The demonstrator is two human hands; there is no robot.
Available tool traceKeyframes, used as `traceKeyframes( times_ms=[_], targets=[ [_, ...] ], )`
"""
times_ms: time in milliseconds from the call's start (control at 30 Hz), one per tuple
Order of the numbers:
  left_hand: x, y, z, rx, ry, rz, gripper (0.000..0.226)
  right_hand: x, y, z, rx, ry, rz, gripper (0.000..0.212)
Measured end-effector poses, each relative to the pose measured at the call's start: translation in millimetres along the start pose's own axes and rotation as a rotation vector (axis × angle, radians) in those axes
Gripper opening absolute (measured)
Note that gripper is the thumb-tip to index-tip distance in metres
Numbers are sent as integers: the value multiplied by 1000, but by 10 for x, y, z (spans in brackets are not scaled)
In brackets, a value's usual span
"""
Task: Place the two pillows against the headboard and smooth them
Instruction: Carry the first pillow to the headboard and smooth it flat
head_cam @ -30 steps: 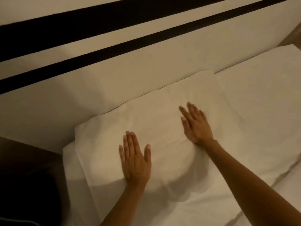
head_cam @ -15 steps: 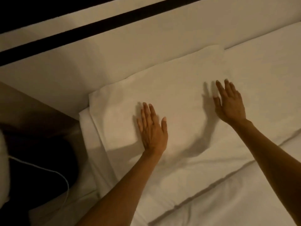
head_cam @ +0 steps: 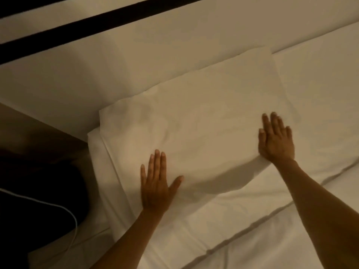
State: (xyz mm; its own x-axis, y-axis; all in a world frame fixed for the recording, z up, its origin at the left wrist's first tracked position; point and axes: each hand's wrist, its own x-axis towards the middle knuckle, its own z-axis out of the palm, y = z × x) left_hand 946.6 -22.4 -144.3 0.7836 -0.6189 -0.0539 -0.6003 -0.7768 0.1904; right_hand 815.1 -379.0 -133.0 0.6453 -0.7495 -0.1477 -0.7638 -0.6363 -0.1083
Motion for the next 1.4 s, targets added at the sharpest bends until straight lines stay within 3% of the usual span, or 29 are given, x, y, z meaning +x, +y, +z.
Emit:
traceKeyframes(
  times_ms=[100,167,400,600,800,1067,1233,1400],
  targets=[
    [52,-9,-168,-4,32,-119,78,221,307,-252,-20,14,206,62],
    [279,149,-306,-37,85,-151,74,399,293,-433,-25,57,228,59],
    [1533,781,-632,-229,67,-104,74,922,-1072,-606,129,112,-219,60],
    [1920,352,-427,-78,-22,-116,68,1112,-2102,-293,166,19,-444,53],
    [1803,-250,-362,-34,-98,-139,71,1410,-1678,-84,81,-10,-262,59],
    [1656,-628,-619,0,-133,-260,69,1503,-580,-680,-31,34,135,60],
    [1571,-411,-1017,-41,-147,-292,67,1136,-603,-1162,-44,33,64,57],
    [1456,-62,-1576,-110,-181,-128,68,523,-955,-1597,49,23,88,58]
  ],
)
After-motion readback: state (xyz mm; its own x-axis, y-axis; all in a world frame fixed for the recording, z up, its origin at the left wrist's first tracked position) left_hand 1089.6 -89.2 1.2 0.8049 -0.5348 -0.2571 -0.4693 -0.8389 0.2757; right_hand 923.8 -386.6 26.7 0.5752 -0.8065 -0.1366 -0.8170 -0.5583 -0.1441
